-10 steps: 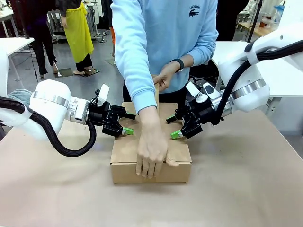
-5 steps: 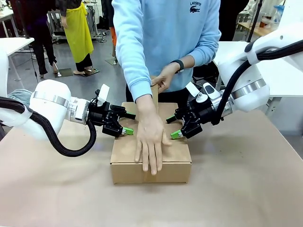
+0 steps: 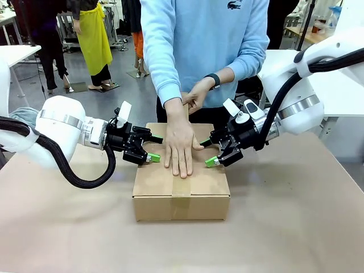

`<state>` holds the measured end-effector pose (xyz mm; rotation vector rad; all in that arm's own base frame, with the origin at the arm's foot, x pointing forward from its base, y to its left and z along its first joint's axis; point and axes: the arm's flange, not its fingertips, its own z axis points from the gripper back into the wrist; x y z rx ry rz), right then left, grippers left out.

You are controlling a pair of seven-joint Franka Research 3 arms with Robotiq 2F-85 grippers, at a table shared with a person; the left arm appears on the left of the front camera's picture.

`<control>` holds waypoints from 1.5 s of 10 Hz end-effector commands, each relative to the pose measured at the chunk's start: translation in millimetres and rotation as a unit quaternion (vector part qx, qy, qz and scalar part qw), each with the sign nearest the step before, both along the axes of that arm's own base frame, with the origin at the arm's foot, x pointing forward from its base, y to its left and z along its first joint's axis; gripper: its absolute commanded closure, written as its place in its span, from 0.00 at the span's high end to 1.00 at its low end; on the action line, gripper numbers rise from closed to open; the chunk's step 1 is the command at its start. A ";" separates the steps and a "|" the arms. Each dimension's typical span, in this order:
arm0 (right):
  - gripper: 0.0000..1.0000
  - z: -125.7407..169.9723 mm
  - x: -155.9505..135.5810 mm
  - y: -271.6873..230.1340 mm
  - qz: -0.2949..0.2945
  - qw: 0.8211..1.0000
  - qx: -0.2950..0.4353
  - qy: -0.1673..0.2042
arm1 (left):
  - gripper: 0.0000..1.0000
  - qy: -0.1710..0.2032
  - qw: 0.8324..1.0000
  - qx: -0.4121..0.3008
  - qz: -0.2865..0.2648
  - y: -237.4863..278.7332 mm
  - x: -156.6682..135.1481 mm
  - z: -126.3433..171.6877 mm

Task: Pack the gift set into the box.
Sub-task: Press and hold the closed box until the human finishes sealing it.

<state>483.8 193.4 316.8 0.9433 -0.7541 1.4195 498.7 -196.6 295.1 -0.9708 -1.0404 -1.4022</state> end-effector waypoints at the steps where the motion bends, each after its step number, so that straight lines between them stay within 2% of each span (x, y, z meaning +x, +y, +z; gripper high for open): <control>1: 1.00 -3.0 -0.6 -0.6 0.001 1.000 -0.002 -0.002 | 1.00 -0.003 1.000 -0.002 -0.003 0.4 -0.5 -2.9; 15: 1.00 -3.0 -0.6 -0.6 0.001 1.000 -0.002 -0.002 | 1.00 -0.003 1.000 -0.002 -0.003 0.4 -0.5 -2.9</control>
